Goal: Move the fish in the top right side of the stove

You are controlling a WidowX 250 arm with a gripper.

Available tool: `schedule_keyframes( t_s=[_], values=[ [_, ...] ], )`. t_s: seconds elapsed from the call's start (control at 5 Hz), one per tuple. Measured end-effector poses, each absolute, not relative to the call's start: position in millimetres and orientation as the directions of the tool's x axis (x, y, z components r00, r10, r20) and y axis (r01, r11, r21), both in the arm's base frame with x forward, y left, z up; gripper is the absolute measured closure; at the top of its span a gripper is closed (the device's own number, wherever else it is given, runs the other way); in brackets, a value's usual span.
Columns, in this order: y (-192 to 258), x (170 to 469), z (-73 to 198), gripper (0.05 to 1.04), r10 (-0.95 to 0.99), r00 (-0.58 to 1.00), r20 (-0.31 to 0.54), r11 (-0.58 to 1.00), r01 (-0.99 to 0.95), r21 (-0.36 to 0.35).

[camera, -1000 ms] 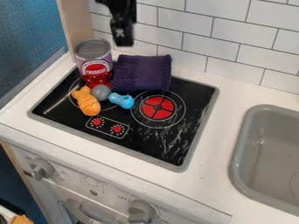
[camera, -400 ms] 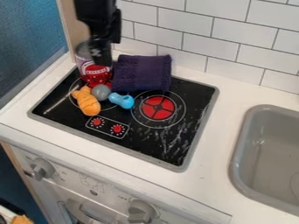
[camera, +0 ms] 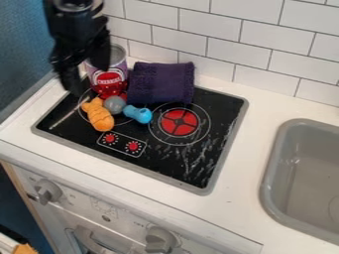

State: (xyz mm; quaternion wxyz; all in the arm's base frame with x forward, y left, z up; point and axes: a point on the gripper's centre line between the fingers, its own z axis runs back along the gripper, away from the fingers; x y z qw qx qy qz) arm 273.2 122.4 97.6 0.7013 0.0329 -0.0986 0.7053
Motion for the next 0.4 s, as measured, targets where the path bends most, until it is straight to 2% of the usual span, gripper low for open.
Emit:
schedule_keyframes(
  t_s=[0.2, 0.4],
  values=[
    [132, 262, 85, 0.085, 0.965, 0.057, 0.258, 0.066, -0.997, -0.029],
    [127, 259, 66, 0.085, 0.957, 0.105, 0.27, 0.102, -0.995, 0.023]
  ],
)
